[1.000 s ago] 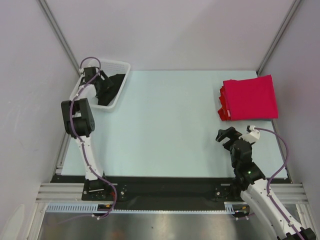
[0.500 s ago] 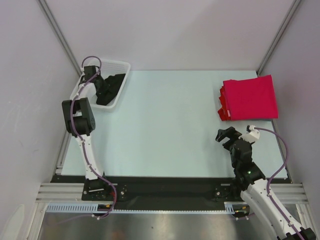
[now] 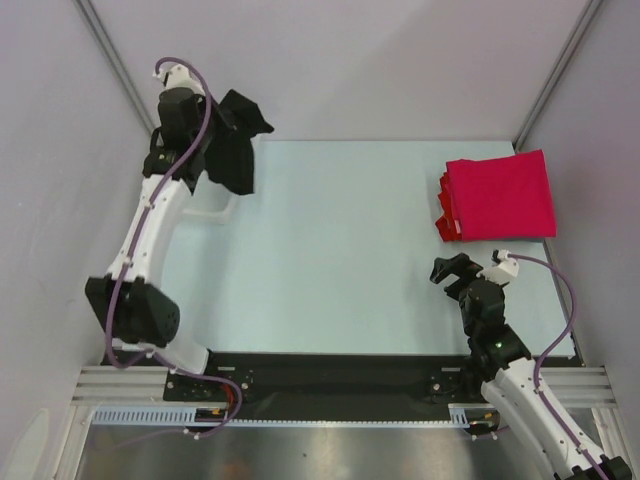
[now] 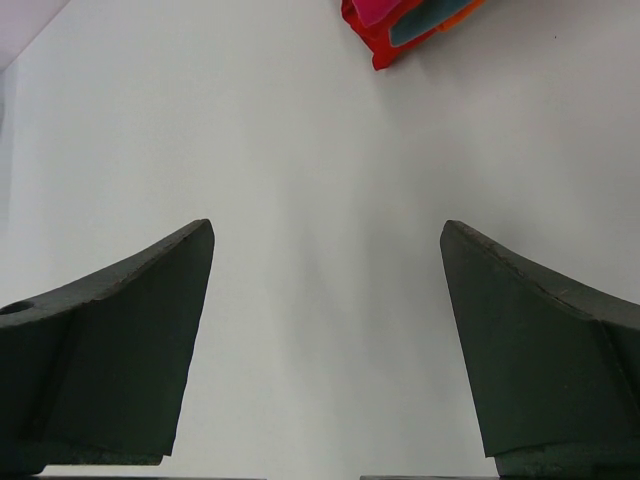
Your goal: Fold and stack the t-shirts
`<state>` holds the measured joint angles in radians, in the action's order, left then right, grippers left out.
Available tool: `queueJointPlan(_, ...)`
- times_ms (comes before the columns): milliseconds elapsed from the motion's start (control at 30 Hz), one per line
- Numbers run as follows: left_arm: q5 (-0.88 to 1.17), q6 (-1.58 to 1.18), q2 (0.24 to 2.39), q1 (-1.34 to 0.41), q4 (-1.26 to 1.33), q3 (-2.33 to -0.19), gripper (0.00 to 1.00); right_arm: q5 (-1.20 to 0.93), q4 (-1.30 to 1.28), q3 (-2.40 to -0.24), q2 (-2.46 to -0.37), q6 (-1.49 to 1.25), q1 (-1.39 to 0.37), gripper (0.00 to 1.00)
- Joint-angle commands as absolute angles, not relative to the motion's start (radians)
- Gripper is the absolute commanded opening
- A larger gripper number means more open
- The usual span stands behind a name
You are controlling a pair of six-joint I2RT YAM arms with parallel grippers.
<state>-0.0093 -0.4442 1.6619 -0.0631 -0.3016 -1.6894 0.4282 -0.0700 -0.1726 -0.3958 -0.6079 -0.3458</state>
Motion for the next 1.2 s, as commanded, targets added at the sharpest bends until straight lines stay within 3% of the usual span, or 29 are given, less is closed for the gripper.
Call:
queueJointPlan(0, -0.046, -0.411, 1.504, -0.181, -0.270, -1.654, 0.08, 0.430, -0.040, -0.186, -0.382, -0.592, -0.350, 1.00)
queueJointPlan(167, -0.060, -0.420, 1.314, -0.371, -0.292, -1.605, 0.18, 0.425, -0.041, -0.187, -0.382, -0.594, -0.350, 1.00)
queueJointPlan(233, -0.060, -0.428, 1.257, -0.403, -0.261, -1.521, 0.30, 0.420, -0.041, -0.187, -0.383, -0.592, -0.351, 1.00)
queueJointPlan(267, -0.052, -0.443, 1.231, -0.410, -0.255, -1.485, 0.40, 0.423, -0.043, -0.187, -0.383, -0.592, -0.351, 1.00)
queueJointPlan(300, -0.046, -0.474, 1.183, -0.410, -0.233, -1.441, 0.61, 0.426, -0.046, -0.189, -0.382, -0.592, -0.350, 1.00)
queueJointPlan(333, -0.014, -0.480, 1.158, -0.410, -0.210, -1.331, 0.99, 0.429, -0.051, -0.190, -0.379, -0.592, -0.350, 1.00)
queueJointPlan(400, -0.009, -0.476, 1.090, -0.408, -0.126, -1.199, 1.00, 0.434, -0.058, -0.193, -0.379, -0.595, -0.350, 1.00)
queueJointPlan(500, -0.216, -0.676, 1.025, -0.393, -0.013, -0.807, 1.00, 0.442, -0.066, -0.192, -0.370, -0.595, -0.351, 1.00)
queueJointPlan(533, -0.112, -0.658, 1.010, -0.332, 0.056, -0.748, 0.96, 0.445, -0.074, -0.195, -0.368, -0.598, -0.350, 1.00)
queueJointPlan(667, -0.225, -0.599, 0.988, -0.328, 0.078, -0.675, 0.94, 0.445, -0.080, -0.192, -0.353, -0.598, -0.350, 1.00)
queueJointPlan(767, -0.189, -0.520, 1.121, -0.328, 0.019, -0.759, 1.00, 0.446, -0.083, -0.193, -0.350, -0.597, -0.350, 1.00)
queueJointPlan(1167, -0.101, -0.497, 1.843, -0.328, -0.202, -1.458, 0.99, 0.448, -0.083, -0.192, -0.339, -0.595, -0.350, 1.00)
